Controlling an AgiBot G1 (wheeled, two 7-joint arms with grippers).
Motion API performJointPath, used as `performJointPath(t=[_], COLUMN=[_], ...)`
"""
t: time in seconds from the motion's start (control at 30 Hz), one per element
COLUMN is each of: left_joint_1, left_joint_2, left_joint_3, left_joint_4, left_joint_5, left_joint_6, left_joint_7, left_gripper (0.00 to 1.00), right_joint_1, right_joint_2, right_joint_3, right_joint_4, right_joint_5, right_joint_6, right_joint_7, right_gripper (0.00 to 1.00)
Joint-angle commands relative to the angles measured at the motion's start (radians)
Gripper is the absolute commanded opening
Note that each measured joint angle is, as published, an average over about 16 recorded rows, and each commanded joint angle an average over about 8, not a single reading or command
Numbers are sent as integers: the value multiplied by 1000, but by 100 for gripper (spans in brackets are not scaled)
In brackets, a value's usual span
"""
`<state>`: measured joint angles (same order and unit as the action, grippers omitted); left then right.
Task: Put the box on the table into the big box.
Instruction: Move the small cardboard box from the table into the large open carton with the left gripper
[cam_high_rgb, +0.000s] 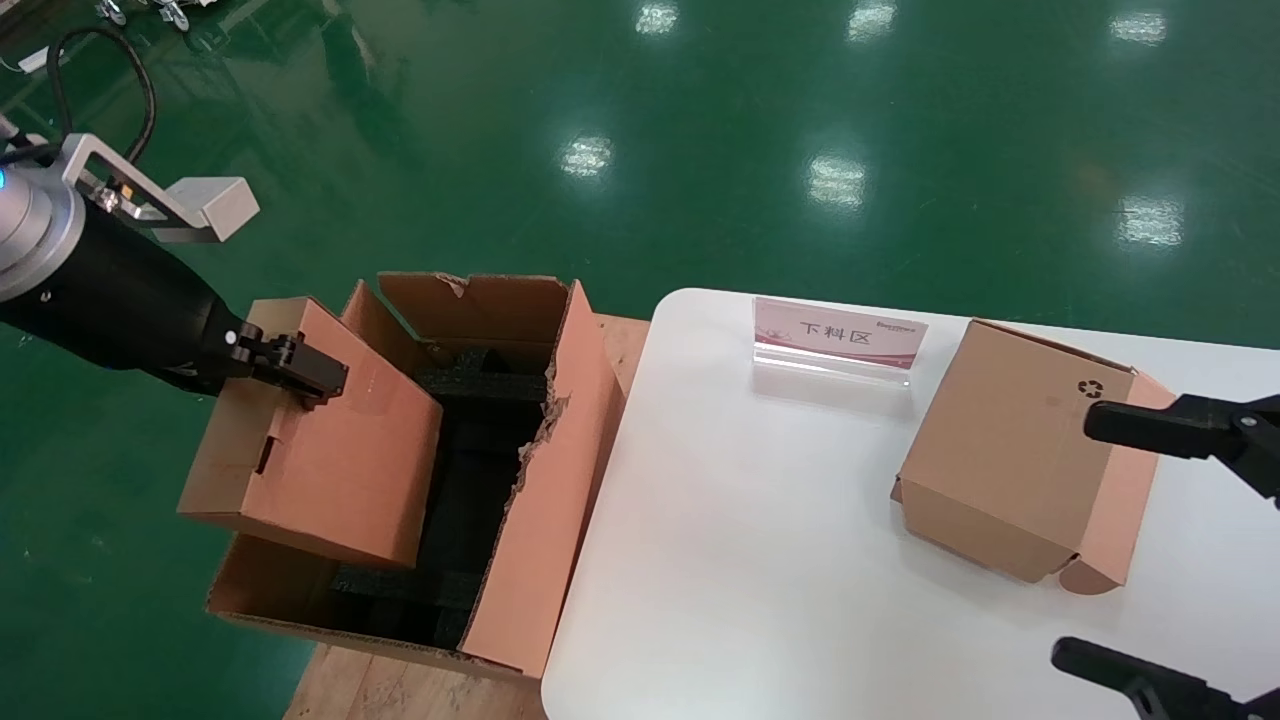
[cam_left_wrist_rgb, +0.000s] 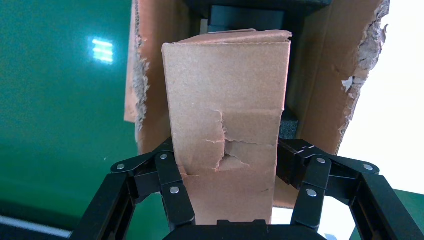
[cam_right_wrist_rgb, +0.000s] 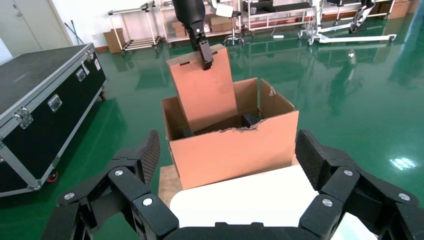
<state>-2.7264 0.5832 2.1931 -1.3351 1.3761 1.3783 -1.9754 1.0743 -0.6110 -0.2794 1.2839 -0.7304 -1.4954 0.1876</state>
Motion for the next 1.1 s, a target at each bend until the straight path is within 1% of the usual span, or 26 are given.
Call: performJointPath(t=[0.03, 0.33, 0.57, 0.83, 1.1], left_joint_1=[6, 49, 83, 122, 148], left_joint_2=[-21, -91, -129, -139, -126], left_joint_3=[-3, -21, -24, -17, -7], left_joint_4=[-2, -7, -11, -13, -11], left_joint_5=[2, -19, -27, -15, 16], left_joint_6=[-14, -57, -72, -80, -95], left_joint_7=[21, 138, 210, 257, 271], left_gripper=[0, 0, 0, 0, 0], right_joint_1=[0, 0, 0, 0, 0], right_joint_2=[0, 0, 0, 0, 0], right_joint_3=[0, 0, 0, 0, 0], right_joint_4=[0, 0, 0, 0, 0], right_joint_5=[0, 0, 0, 0, 0], right_joint_6=[0, 0, 0, 0, 0], right_joint_7=[0, 0, 0, 0, 0], right_gripper=[100, 100, 100, 100, 100])
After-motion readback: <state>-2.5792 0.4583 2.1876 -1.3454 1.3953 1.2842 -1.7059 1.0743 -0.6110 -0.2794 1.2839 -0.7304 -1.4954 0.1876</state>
